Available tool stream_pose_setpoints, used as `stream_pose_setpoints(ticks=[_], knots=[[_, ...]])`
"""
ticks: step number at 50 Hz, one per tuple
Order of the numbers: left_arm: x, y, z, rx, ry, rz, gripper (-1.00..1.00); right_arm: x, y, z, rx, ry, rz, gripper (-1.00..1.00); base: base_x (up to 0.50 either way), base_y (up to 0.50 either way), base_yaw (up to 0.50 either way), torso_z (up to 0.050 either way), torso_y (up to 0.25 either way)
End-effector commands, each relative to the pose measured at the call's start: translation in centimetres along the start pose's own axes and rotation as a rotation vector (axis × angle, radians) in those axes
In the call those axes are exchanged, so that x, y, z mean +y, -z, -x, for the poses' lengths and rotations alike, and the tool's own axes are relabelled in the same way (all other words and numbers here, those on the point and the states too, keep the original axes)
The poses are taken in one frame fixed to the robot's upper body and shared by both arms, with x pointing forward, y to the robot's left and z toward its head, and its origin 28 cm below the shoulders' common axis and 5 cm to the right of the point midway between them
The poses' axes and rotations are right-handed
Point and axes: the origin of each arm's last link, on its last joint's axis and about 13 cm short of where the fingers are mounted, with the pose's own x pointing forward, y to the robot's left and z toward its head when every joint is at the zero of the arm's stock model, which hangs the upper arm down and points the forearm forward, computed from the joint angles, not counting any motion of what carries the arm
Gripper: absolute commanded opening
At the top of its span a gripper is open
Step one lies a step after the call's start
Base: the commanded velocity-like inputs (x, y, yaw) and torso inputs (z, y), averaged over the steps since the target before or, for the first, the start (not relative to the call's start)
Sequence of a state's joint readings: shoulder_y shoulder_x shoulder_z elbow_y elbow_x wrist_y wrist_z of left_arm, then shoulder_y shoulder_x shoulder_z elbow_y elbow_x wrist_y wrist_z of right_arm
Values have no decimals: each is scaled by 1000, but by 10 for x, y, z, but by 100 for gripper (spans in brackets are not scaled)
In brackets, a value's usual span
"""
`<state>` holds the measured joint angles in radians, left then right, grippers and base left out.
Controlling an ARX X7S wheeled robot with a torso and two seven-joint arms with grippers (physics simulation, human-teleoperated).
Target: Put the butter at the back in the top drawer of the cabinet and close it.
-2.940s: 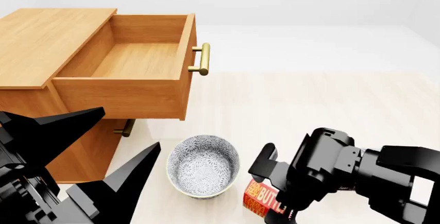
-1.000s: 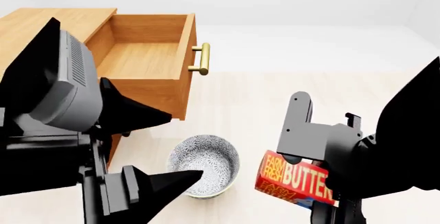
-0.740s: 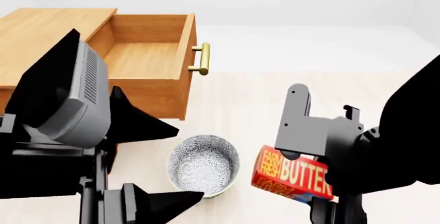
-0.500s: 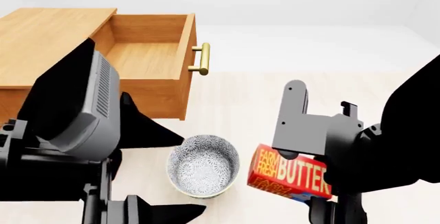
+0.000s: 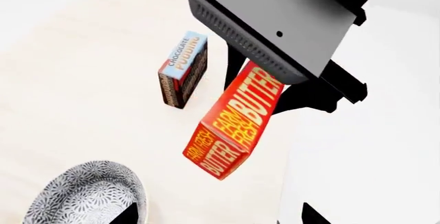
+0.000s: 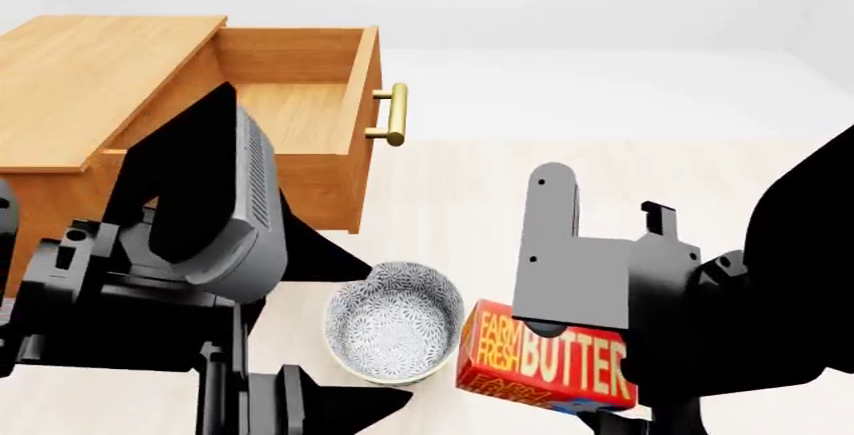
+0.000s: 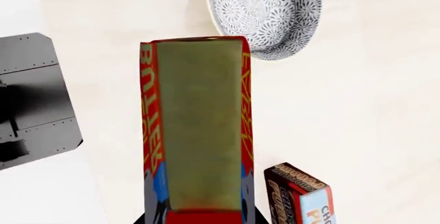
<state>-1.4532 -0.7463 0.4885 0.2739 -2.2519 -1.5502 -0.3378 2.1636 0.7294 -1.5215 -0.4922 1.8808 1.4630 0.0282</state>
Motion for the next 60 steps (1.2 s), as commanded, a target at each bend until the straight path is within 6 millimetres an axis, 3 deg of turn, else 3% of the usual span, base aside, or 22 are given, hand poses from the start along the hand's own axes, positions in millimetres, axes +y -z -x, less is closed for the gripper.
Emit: stream_pose_setpoints(ticks=[1,17,60], knots=[[4,3,-8,23,14,-8,100,2,-6,7,-38,39,39,-100,0,0,0,0,0],[2,11,-15,62,52,-43,100,3,-10,7,-43,41,54,-100,0,0,0,1,1],[4,-2,-33,13,109,-111,100,7,-20,12,-96,33,91,-100,0,0,0,0,0]])
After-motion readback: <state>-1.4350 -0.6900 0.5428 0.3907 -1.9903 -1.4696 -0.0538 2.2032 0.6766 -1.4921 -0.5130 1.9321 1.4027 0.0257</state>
